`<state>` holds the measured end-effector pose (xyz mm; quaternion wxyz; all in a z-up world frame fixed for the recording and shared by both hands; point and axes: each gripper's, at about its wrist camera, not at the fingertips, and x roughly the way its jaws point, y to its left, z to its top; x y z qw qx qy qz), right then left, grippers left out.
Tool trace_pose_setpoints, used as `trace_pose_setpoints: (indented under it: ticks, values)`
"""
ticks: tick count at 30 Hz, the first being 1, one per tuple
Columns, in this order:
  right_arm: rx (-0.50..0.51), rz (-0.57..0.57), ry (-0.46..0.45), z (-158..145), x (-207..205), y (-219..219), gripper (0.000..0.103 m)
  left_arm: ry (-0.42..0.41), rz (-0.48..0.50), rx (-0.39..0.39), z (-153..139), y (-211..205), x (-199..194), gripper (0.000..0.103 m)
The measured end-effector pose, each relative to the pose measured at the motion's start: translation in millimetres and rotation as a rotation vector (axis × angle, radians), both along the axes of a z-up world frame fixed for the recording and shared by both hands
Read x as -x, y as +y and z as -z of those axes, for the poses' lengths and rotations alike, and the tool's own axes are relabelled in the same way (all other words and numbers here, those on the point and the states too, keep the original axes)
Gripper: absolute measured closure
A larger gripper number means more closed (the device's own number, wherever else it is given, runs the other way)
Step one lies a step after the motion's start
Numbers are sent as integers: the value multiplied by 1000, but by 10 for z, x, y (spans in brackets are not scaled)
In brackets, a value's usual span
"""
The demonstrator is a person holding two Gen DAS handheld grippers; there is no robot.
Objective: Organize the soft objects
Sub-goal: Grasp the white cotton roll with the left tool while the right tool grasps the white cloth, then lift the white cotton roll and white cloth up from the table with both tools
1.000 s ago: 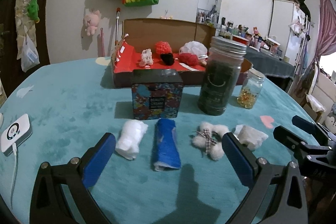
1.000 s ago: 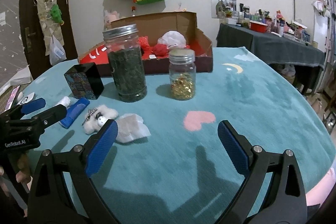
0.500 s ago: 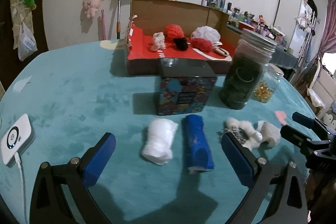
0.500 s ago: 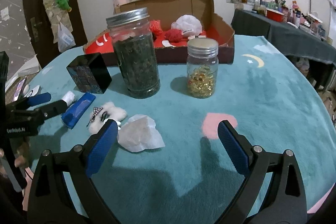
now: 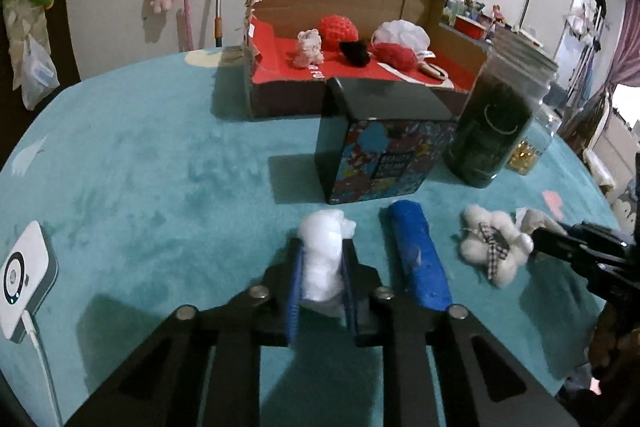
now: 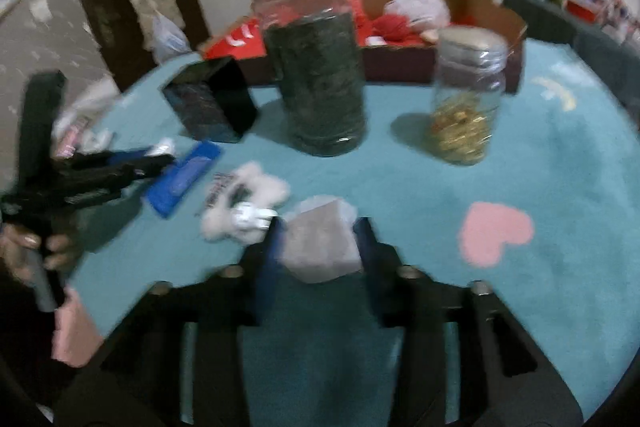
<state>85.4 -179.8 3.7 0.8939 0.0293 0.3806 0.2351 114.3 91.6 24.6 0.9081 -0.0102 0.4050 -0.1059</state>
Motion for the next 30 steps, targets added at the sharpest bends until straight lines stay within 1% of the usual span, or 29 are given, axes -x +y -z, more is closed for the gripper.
trace_pose_setpoints:
  ticks: [1, 4, 11, 14, 24, 30]
  values:
    - [-14, -6, 0, -7, 2, -16, 85, -3, -1, 2, -15, -3, 5, 87]
    - [-48, -3, -12, -33, 23, -71, 88, -11, 10, 18, -81, -50, 71, 87]
    - [-82, 0, -18, -121, 38, -215, 89, -42, 78, 46, -224, -308, 166, 87]
    - [-80, 1, -31, -166, 35, -240, 89, -44, 110, 64, -259, -436, 157, 87]
    - [-79, -14, -37, -259, -23, -317, 89, -31, 222, 117, -268, -836, 123, 87]
    - [-80, -40, -44, -304, -53, -264, 89, -22, 279, 146, -262, -997, 69, 87]
